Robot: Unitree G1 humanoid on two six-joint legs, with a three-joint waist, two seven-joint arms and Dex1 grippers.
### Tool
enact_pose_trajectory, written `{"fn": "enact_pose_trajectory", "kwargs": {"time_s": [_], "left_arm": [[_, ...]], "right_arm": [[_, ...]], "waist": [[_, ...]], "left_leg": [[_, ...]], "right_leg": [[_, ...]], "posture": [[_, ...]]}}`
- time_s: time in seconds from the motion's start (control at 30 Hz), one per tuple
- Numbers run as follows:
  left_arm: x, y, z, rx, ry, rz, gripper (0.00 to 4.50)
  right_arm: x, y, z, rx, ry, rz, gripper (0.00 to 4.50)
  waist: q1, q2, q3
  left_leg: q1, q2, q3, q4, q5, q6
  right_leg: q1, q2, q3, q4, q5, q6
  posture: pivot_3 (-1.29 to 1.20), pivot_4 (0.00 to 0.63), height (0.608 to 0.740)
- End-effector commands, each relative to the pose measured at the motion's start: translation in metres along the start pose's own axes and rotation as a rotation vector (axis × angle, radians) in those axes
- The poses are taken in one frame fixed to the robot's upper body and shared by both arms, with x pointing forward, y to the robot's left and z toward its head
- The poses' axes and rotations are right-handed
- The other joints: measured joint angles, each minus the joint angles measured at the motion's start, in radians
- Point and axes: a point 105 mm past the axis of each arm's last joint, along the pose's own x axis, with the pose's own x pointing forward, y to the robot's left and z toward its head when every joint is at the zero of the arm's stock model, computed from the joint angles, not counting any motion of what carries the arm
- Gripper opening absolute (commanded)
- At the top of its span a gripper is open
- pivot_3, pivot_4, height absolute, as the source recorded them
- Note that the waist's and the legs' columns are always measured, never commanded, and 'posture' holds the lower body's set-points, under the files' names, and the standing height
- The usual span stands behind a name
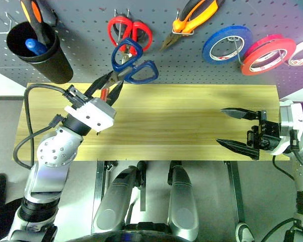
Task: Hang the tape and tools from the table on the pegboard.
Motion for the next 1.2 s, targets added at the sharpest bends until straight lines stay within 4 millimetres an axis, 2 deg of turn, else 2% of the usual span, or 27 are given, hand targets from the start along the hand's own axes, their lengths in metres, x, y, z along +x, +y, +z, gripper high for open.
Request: {"fn": "enact_pose_trajectory", "kwargs": {"time_s": [0.03,0.23,0.6,0.87,0.93,1.0,1.03,1.17,1.2], "left_arm": [[-0.004,0.013,0.016,0.045,-0.052,0.059,0.92],[-0.003,0.016,0.014,0.067,-0.041,0.095,0.92],[-0.001,0.014,-0.011,-0.023,0.066,0.105,0.92],[0.015,0.001,-0.029,-0.102,0.082,0.057,0.92],[0.023,-0.007,-0.034,-0.183,0.089,0.015,0.92],[0.028,-0.009,-0.038,-0.294,0.091,0.007,1.62],[0.029,-0.009,-0.038,-0.312,0.09,0.006,1.63],[0.029,-0.011,-0.034,-0.311,0.071,-0.015,2.35],[0.028,-0.013,-0.034,-0.323,0.075,-0.028,2.42]], "right_arm": [[-0.002,0.0,0.003,-0.02,-0.004,0.001,4.5],[0.0,-0.001,0.002,-0.022,0.001,-0.001,4.5],[0.002,-0.001,0.004,-0.027,0.004,-0.004,4.5],[0.004,0.001,0.006,-0.026,0.003,-0.012,4.5],[0.006,0.0,0.007,-0.029,0.0,-0.019,4.5],[0.006,0.0,0.008,-0.03,-0.002,-0.021,4.5],[0.006,0.001,0.008,-0.03,0.0,-0.021,4.5],[0.005,0.002,0.009,-0.031,0.006,-0.026,4.5],[0.005,0.002,0.01,-0.031,0.006,-0.028,4.5]], "waist": [[0.0,0.0,0.0],[0.0,0.0,0.0],[0.0,0.0,0.0],[0.0,0.0,0.0],[0.0,0.001,-0.001],[0.0,0.001,-0.001],[-0.001,0.001,-0.001],[-0.004,0.001,-0.001],[-0.004,0.001,-0.001]], "left_leg": [[0.0,0.0,0.0,0.0,0.0,0.0],[0.0,0.0,0.0,0.0,0.0,0.0],[0.001,0.0,0.0,0.001,0.0,0.0],[0.001,0.0,0.0,0.002,0.0,-0.001],[0.002,0.0,0.0,0.002,0.001,-0.001],[0.003,0.0,0.0,0.003,0.001,-0.001],[0.003,0.0,0.0,0.003,0.0,-0.001],[0.003,0.0,0.0,0.003,0.001,-0.001],[0.003,0.0,0.0,0.003,0.001,-0.001]], "right_leg": [[0.0,0.0,0.0,0.0,0.0,0.0],[0.0,0.0,0.0,0.0,0.0,0.0],[0.0,0.0,0.0,0.001,0.0,0.0],[0.001,0.0,-0.001,0.002,0.0,0.0],[0.002,0.0,-0.001,0.002,0.0,0.0],[0.003,0.0,-0.001,0.002,0.0,0.0],[0.003,0.0,-0.001,0.003,0.0,0.0],[0.003,0.001,-0.001,0.003,0.0,0.0],[0.003,0.001,-0.001,0.003,0.0,0.0]], "posture": [[-0.02,0.461,0.695],[-0.01,0.461,0.695],[-0.02,0.463,0.695],[-0.03,0.462,0.695],[-0.03,0.461,0.695],[-0.04,0.462,0.695],[-0.04,0.462,0.695],[-0.05,0.462,0.695],[-0.05,0.462,0.695]]}}
